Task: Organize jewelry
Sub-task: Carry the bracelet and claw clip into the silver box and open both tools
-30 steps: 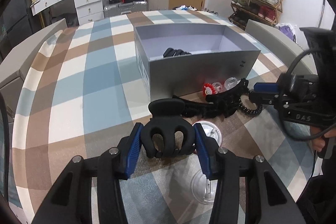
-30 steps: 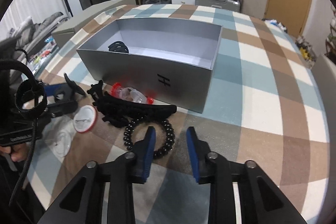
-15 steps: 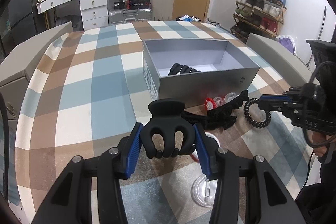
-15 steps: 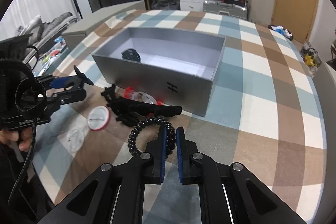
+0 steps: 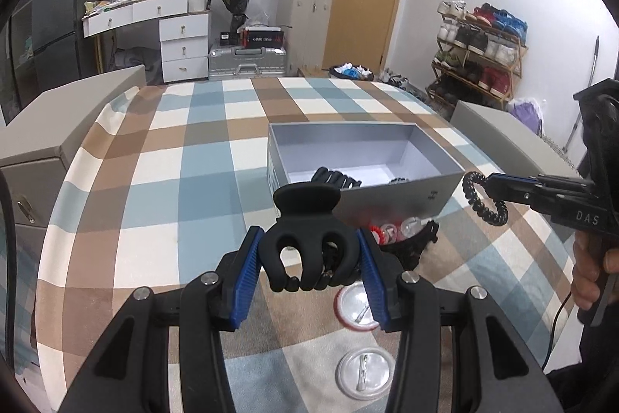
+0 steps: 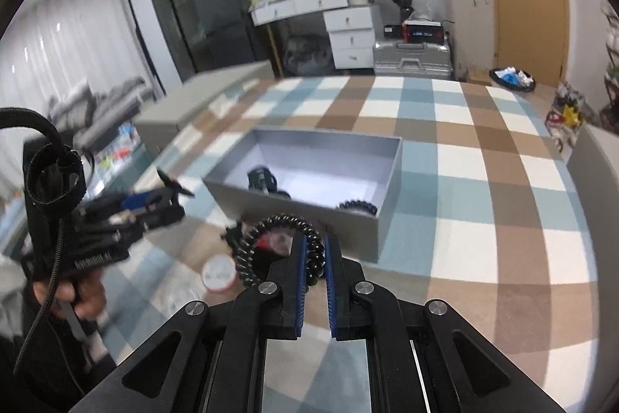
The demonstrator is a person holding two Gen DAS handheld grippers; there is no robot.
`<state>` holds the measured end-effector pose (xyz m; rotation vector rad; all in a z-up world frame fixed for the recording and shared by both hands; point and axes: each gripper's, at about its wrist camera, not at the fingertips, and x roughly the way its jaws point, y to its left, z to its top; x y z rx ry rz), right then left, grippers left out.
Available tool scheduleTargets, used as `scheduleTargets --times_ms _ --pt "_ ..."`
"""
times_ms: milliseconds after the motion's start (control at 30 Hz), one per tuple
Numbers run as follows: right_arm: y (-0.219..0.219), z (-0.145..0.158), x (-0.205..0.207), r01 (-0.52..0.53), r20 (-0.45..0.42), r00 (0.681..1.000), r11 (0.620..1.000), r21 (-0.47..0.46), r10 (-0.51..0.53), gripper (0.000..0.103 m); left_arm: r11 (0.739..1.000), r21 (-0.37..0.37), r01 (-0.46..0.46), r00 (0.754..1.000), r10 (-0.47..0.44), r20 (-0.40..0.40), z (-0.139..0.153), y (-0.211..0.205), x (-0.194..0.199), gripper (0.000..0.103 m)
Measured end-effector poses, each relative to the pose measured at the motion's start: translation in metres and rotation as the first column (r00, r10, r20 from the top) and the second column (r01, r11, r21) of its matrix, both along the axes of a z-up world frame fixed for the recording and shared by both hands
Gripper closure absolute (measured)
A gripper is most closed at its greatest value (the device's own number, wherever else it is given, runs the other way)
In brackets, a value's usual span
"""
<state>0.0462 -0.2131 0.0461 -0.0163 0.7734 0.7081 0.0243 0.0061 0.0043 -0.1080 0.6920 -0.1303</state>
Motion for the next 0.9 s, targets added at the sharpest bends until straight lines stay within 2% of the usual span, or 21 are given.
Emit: scheduleTargets --times_ms 133,333,467,633,900 --pt "-0.008 0.005 0.006 0.047 0.006 0.999 0.995 0.085 -0.048 0.094 1.0 0.004 0.003 1.0 -0.003 0.015 0.004 -0.006 0.004 0.061" --pt "-0.014 0.01 0.016 0.112 0.007 0.993 0.98 0.164 -0.114 0.094 1.0 0.02 0.014 0.999 -0.015 0.035 0.008 -0.013 0.017 0.061" --pt "-0.016 0.01 0.028 0.134 -0.025 0.991 0.966 0.22 -0.132 0.094 1.0 0.01 0.007 0.999 -0.007 0.034 0.008 -0.014 0.029 0.061" --pt "-0.014 0.006 0.039 0.156 -0.056 0.988 0.959 0.236 -0.147 0.094 1.0 0.001 -0.009 0.999 0.009 0.033 0.007 -0.013 0.043 0.061" --pt "-0.002 -0.008 0.049 0.166 -0.088 0.985 0.96 0.223 -0.15 0.094 0.999 0.034 -0.035 0.999 0.035 0.022 0.003 -0.014 0.057 0.061"
